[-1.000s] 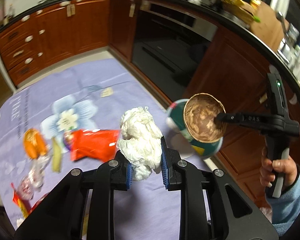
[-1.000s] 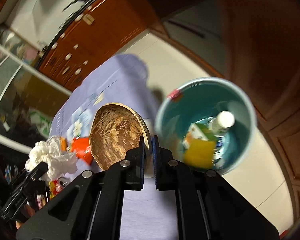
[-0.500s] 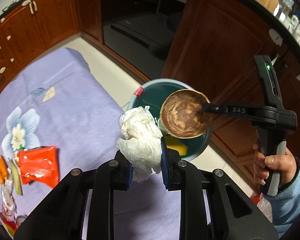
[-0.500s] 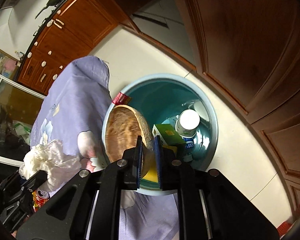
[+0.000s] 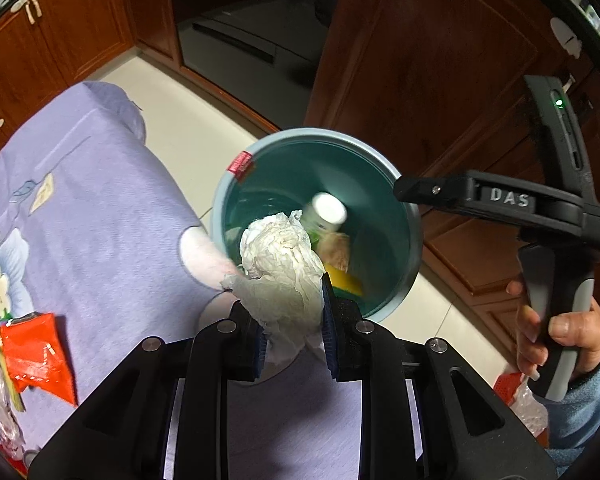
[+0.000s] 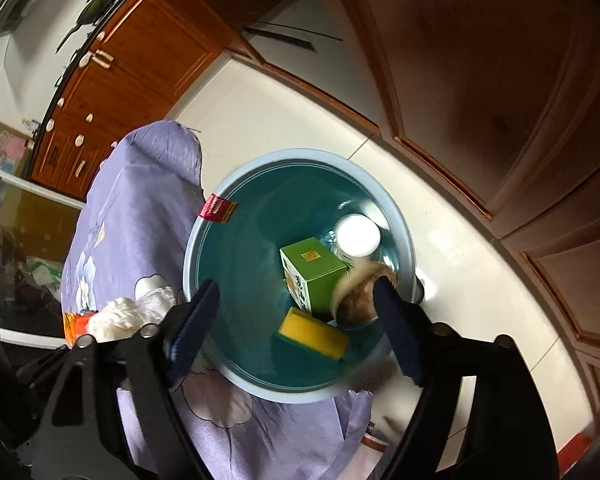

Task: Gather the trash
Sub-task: 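Carry the tissue and wooden bowl to the teal bin and release both, then move both tools back over the table toward the red can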

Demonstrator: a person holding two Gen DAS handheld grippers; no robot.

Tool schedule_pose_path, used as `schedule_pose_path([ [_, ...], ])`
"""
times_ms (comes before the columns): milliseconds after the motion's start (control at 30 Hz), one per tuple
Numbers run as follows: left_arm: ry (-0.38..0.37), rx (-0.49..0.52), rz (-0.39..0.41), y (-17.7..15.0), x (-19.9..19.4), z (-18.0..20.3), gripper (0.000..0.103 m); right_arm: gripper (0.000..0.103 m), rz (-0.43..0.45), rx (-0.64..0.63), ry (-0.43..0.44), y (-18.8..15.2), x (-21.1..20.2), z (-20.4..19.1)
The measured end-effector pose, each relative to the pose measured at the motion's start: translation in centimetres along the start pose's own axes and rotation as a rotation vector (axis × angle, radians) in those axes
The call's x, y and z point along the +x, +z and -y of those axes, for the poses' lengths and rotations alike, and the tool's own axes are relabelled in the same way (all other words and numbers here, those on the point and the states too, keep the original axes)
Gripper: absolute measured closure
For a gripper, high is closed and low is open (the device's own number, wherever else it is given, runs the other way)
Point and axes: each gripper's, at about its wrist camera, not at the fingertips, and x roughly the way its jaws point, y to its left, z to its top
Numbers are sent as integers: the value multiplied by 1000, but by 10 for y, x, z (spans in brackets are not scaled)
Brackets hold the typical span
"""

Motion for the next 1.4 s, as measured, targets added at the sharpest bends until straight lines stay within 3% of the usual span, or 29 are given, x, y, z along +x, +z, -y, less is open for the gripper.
schedule_pose_path([
  [133, 8, 11, -16, 5, 10, 7, 74, 24, -5, 31, -7, 1, -3, 9],
  [267, 40, 9, 9, 5, 5, 5, 44, 18, -19, 63, -12, 0, -4, 14],
  [567, 73, -51, 48, -5, -17, -8, 11, 13, -59, 99, -7, -9, 1, 10],
  [867, 85, -101, 85, -29, -46, -19, 8, 13, -66, 44, -33, -24, -11, -18],
  [1400, 178, -242, 187, -122, -131, -87, 7, 13, -102, -120, 11, -85, -15, -117],
])
